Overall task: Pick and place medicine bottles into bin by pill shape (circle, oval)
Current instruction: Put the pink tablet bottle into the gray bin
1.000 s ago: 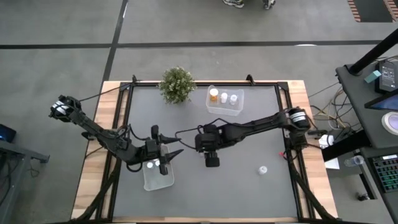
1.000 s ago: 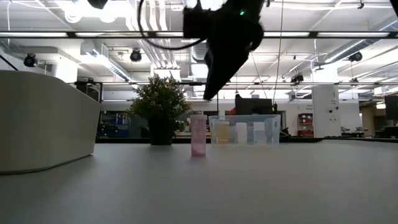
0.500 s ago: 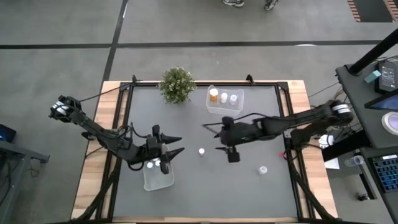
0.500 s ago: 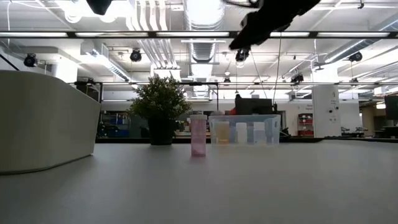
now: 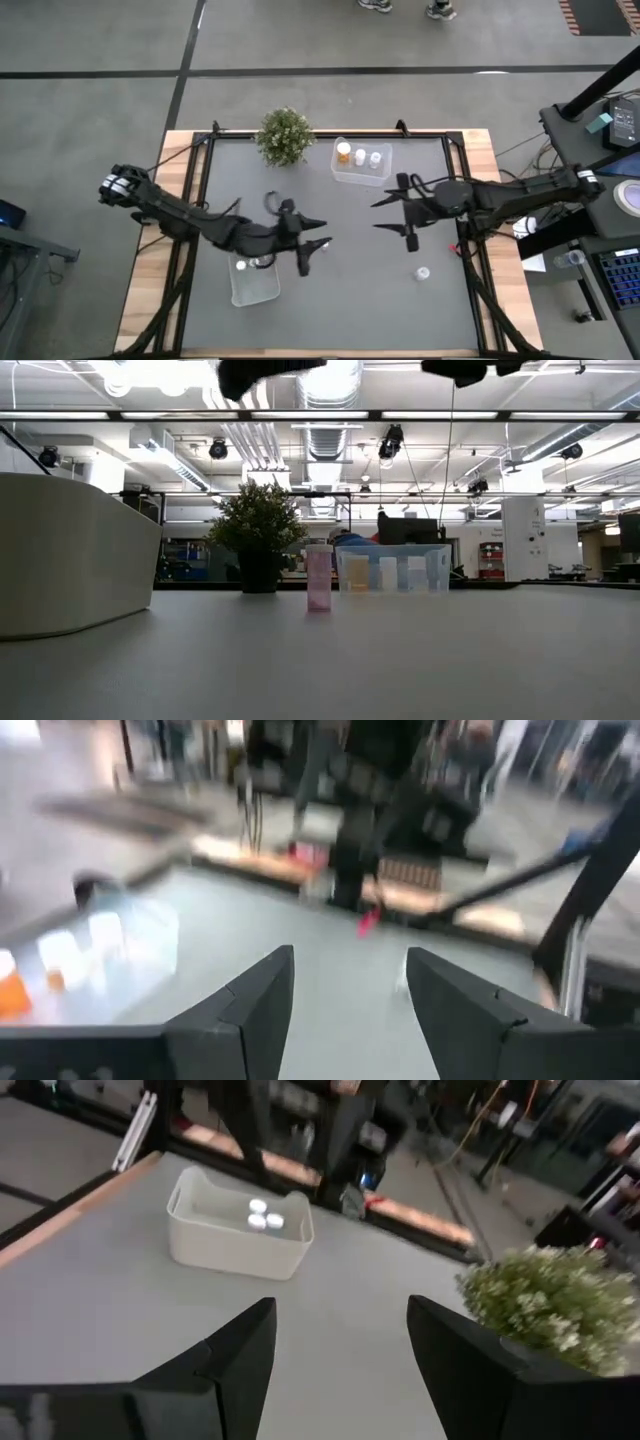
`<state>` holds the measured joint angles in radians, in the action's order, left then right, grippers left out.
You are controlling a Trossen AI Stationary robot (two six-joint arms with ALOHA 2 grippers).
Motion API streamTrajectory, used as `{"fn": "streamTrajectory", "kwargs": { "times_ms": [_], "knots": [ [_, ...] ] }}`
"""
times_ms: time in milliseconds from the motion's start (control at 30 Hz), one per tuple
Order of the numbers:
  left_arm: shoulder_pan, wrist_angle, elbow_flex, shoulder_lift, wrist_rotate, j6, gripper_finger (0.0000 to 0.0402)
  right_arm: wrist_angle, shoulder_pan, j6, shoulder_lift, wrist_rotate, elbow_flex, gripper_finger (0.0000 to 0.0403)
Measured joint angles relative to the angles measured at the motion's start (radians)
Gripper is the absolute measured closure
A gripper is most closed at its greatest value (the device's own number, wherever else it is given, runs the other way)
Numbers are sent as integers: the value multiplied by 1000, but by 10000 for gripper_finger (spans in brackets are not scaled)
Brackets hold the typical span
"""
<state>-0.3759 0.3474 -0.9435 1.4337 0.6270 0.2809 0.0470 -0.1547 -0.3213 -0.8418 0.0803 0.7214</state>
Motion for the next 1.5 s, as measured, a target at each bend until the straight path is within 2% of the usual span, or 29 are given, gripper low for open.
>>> {"fn": "streamTrajectory", "kwargs": {
  "times_ms": [200, 333, 433, 600, 1133, 1500],
  "knots": [
    [50, -436, -226, 123, -164, 135, 221, -38, 0, -21, 132, -1, -77, 184],
    [69, -726, -365, 228, -311, 219, 221, -26, 0, -38, 212, 0, -100, 184],
    [82, -862, -445, 310, -388, 237, 221, 12, 0, -38, 261, 0, -101, 184],
    [100, -1006, -532, 396, -413, 204, 221, 70, 0, -30, 311, 0, -101, 184],
    [188, -1013, -514, 463, -434, 78, 221, 80, 0, -38, 322, 0, -109, 184],
    [211, -1011, -510, 472, -436, 74, 221, 87, 0, -38, 322, 0, -109, 184]
  ]
}}
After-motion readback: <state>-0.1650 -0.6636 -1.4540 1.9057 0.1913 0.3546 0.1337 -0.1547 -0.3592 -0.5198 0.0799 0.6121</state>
